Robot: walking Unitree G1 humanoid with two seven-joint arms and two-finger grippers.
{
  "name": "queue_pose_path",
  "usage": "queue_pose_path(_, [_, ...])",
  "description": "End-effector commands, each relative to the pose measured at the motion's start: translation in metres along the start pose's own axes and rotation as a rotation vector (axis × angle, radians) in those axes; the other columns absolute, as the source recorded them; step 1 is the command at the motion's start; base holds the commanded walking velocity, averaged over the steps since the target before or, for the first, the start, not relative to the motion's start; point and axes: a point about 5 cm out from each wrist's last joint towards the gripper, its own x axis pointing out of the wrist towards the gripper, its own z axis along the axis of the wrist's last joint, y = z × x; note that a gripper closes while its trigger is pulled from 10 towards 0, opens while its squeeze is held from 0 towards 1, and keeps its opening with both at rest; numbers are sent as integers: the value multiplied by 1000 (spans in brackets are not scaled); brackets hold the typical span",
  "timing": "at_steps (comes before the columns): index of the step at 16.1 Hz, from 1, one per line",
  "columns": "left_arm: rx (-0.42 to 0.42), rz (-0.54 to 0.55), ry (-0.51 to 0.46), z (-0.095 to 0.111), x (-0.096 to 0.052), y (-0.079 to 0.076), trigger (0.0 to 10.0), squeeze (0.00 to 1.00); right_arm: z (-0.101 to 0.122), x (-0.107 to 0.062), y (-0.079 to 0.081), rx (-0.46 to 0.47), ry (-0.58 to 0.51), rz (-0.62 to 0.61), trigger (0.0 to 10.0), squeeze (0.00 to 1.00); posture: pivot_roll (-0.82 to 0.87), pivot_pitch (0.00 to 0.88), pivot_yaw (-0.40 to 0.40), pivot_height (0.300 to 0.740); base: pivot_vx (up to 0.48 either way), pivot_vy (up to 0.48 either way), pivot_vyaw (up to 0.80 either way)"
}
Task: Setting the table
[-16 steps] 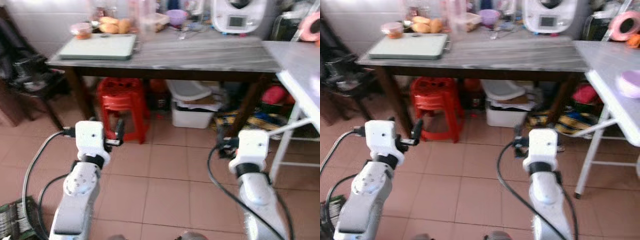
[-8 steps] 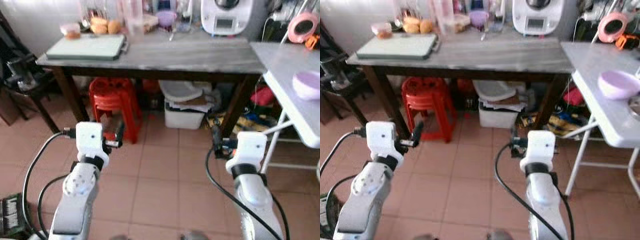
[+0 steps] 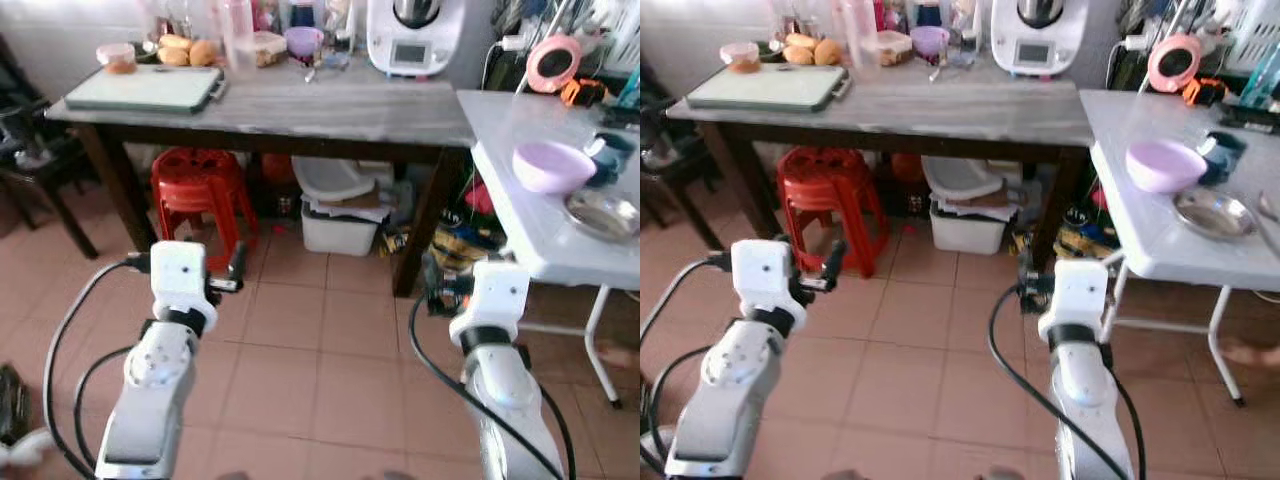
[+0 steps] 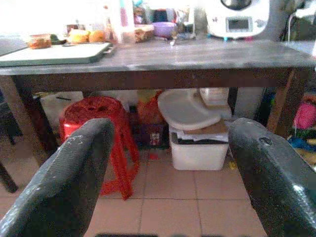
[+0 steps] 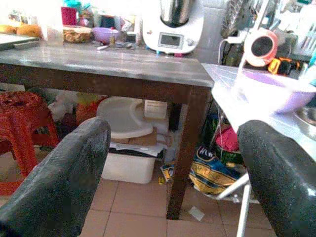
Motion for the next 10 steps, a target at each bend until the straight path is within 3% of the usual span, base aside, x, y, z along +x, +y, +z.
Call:
queue_pose_path(1, [-5, -30, -8, 3, 3, -8, 10000, 0, -2, -2, -6, -9, 12, -18, 10000, 0, -28, 0, 29, 740, 0, -405, 0])
queue_pose_path(3, [-11, -33, -9, 3, 3, -8, 10000, 0, -2, -1, -6, -9, 9, -20, 10000, 0, -28, 0, 29, 740, 0, -345, 0])
queue_pose_path(5, [-26, -48, -24, 5, 2, -10, 10000, 0, -2, 0, -5, -8, 10, -23, 10000, 0, -25, 0, 29, 740, 0, 0, 0])
queue_pose_path(10, [-24, -102, -57, 10, 0, -15, 10000, 0, -5, -2, -4, -10, 17, -19, 10000, 0, -23, 0, 31, 740, 442, 0, 0])
